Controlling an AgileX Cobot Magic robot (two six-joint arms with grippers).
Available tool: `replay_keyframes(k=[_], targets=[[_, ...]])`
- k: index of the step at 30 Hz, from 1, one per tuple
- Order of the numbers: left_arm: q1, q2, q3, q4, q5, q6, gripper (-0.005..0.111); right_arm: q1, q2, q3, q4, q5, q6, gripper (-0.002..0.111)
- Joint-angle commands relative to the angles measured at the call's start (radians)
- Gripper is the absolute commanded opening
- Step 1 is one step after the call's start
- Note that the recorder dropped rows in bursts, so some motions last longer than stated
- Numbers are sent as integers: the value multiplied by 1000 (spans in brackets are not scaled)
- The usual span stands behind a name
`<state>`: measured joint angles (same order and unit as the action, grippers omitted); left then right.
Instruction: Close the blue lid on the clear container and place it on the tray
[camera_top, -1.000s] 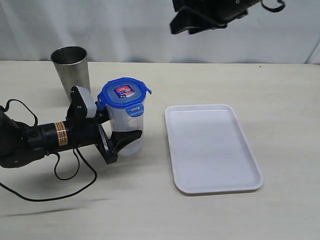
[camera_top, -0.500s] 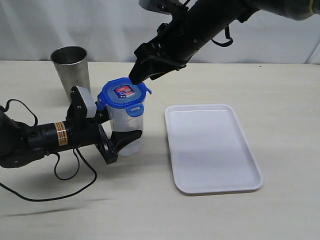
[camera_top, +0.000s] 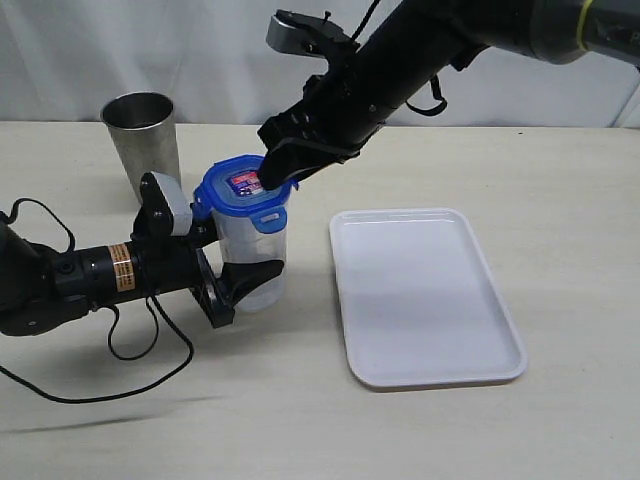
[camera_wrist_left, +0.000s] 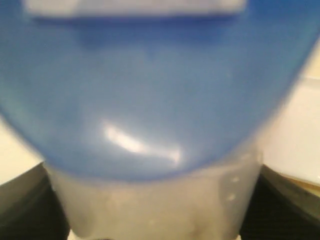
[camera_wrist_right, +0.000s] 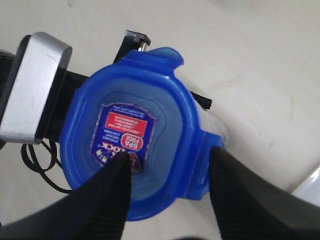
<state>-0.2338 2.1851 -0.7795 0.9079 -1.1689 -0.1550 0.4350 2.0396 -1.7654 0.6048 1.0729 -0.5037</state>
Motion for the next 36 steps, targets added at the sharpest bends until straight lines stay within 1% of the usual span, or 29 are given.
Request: replay_keyframes(k=[1, 9, 18, 25, 29, 33, 36], targets=[[0, 2, -3, -1, 5, -2, 0, 1, 15, 4, 4, 6, 3, 46], [0, 2, -3, -3, 5, -2, 0, 33, 29, 4, 5, 17, -7, 46], [0, 2, -3, 0, 5, -2, 0, 30, 95, 4, 39, 85, -7, 46], [0, 2, -3, -1, 5, -2, 0, 30, 136, 4, 166, 148, -91, 46], [0, 2, -3, -1, 5, -2, 0, 30, 153, 4, 156, 148, -92, 46], [0, 2, -3, 5, 5, -5, 0, 4, 156, 2, 142, 148, -81, 46], [0, 0, -3, 22, 8, -5, 0, -39, 149, -14, 139, 148, -84, 46]])
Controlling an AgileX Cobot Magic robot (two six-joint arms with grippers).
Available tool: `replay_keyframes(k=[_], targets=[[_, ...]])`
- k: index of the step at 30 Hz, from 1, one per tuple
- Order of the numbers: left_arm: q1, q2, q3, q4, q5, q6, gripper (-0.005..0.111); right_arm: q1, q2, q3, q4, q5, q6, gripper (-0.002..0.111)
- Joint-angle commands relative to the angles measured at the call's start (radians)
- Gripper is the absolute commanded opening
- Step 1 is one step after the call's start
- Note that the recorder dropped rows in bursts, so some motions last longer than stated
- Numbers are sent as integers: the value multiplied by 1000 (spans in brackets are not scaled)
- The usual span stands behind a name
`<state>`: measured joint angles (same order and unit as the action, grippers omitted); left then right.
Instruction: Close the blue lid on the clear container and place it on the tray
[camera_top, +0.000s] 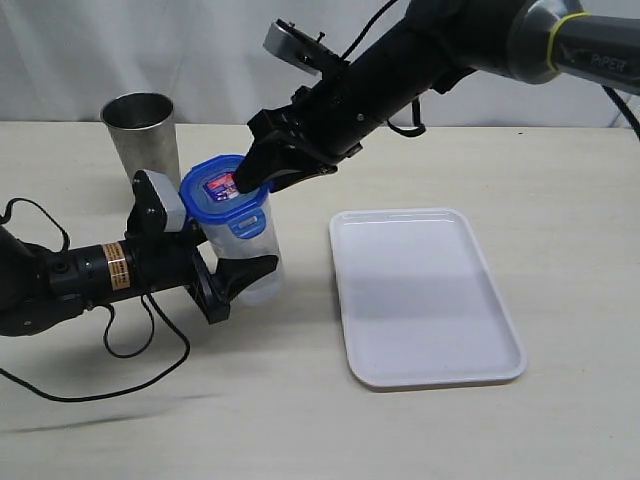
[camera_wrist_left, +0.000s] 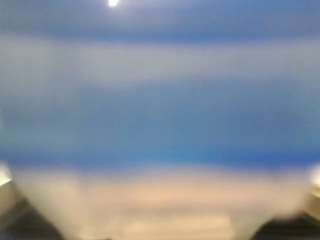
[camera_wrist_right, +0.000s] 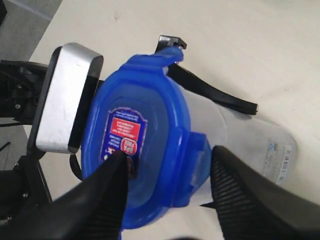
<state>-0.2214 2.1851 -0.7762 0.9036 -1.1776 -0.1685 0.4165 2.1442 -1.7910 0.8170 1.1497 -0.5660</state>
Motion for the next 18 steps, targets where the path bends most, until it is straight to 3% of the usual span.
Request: replay_keyframes(k=[1, 9, 14, 18], targets=[[-12, 0, -6, 26, 17, 9, 0, -32, 42, 10, -73, 71, -21, 46], [-12, 0, -6, 22, 20, 9, 0, -73, -2, 9, -45, 51, -115, 48], [-12, 0, -6, 20, 20, 9, 0, -73, -41, -1, 18, 46, -206, 60], [-12, 0, -6, 20, 20, 9, 0, -73, -86, -1, 15, -25, -257, 61]])
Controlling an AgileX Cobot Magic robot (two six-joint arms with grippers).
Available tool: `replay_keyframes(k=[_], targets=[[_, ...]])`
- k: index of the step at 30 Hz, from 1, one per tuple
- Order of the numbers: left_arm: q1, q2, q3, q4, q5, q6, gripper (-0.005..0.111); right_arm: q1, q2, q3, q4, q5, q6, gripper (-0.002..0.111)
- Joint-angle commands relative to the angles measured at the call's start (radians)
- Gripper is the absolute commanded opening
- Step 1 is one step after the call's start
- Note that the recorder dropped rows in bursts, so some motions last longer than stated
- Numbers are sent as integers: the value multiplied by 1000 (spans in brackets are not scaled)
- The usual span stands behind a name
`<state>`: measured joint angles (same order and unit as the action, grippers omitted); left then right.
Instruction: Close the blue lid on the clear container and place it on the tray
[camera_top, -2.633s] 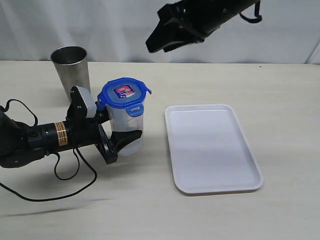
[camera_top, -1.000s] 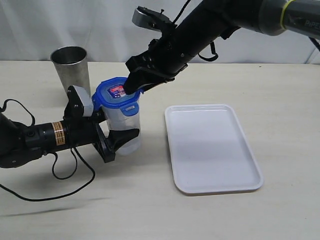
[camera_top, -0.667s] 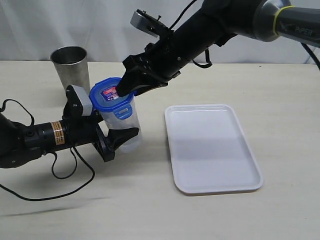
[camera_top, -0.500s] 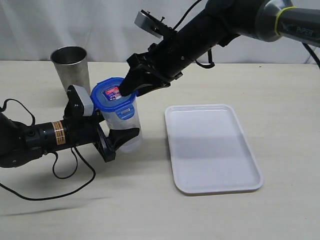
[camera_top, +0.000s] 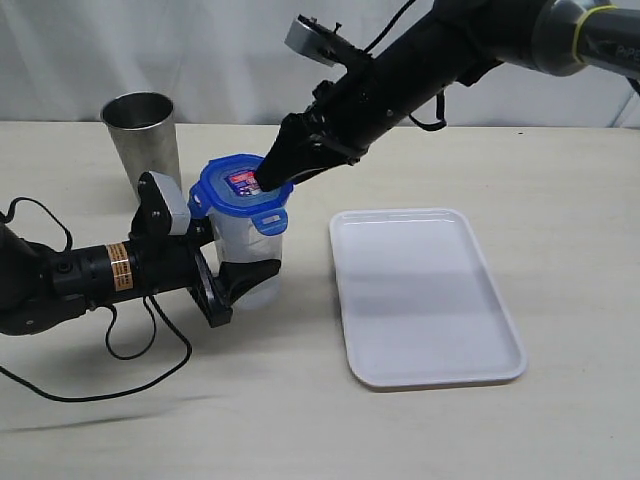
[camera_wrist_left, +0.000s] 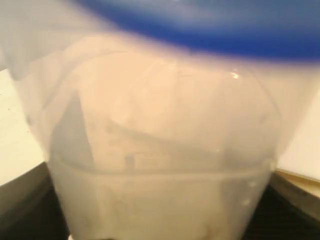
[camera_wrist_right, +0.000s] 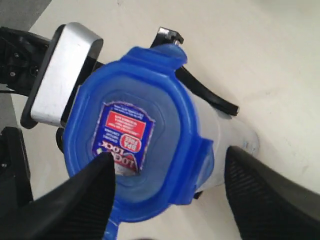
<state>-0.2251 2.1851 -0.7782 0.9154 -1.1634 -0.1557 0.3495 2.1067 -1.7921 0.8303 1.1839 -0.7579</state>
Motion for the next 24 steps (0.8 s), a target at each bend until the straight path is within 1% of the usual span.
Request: replay_keyframes(k=[1, 5, 8, 10, 12, 13, 17, 19, 20, 22, 24], targets=[[-8, 0, -4, 8, 6, -4, 0, -6, -59, 0, -5, -79, -67, 61], [-8, 0, -4, 8, 6, -4, 0, -3, -91, 0, -5, -107, -148, 61], [-8, 0, -4, 8, 6, -4, 0, 13, -127, 0, -15, -79, -253, 61], [-8, 0, -4, 8, 6, -4, 0, 37, -154, 0, -53, -41, -338, 56], [-8, 0, -4, 8, 6, -4, 0, 78, -179, 2, -151, -20, -367, 49], [-8, 0, -4, 8, 6, -4, 0, 102, -192, 6, -213, -20, -367, 47], [-8, 0, -4, 6, 7, -4, 0, 197, -218, 54, -400, -84, -363, 47], [-8, 0, -4, 6, 7, -4, 0, 245, -219, 89, -487, -141, -361, 47], [-8, 0, -4, 6, 7, -4, 0, 286, -219, 122, -557, -188, -350, 46], [-8, 0, -4, 6, 7, -4, 0, 329, -219, 169, -670, -247, -321, 46], [-8, 0, -4, 6, 7, -4, 0, 347, -219, 193, -728, -277, -297, 46]])
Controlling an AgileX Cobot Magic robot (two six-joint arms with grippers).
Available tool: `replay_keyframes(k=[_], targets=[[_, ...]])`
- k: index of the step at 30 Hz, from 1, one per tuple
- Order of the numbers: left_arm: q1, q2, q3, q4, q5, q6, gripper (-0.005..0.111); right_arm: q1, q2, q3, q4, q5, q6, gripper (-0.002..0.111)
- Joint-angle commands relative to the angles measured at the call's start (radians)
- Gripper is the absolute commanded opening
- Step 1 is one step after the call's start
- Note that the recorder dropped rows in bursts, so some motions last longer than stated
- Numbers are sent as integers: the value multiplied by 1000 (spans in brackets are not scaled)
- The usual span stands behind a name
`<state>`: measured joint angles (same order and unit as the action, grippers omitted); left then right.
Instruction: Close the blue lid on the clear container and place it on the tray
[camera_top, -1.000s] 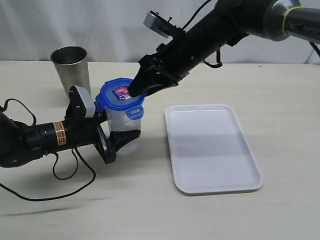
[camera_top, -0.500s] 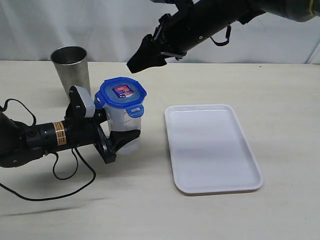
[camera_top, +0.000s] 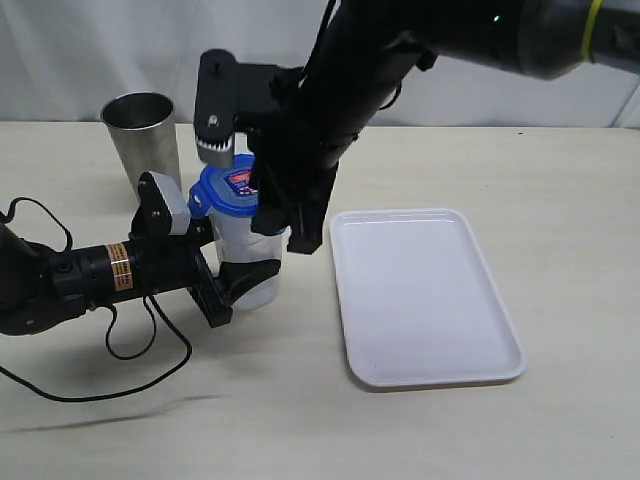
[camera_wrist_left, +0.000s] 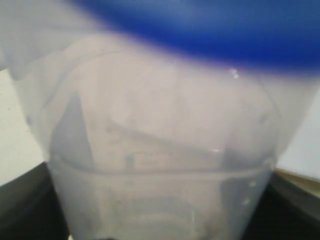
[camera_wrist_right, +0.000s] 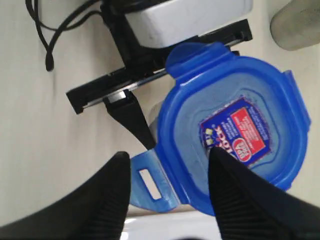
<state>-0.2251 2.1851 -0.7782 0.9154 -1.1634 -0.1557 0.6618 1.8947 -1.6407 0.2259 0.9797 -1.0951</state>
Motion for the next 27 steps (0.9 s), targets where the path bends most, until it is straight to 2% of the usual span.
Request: replay_keyframes(k=[1, 10, 14, 16, 27], targets=[[-8, 0, -4, 6, 7, -4, 0, 41, -7, 49, -142, -80, 43, 46], [-8, 0, -4, 15, 2, -4, 0, 73, -7, 211, -189, -317, -19, 46], [-8, 0, -4, 17, 0, -4, 0, 73, -7, 268, -199, -381, -71, 31], [-8, 0, -4, 19, 0, -4, 0, 73, -7, 290, -199, -414, -78, 27], [-8, 0, -4, 53, -26, -10, 0, 73, 51, 322, -199, -501, -94, 26]])
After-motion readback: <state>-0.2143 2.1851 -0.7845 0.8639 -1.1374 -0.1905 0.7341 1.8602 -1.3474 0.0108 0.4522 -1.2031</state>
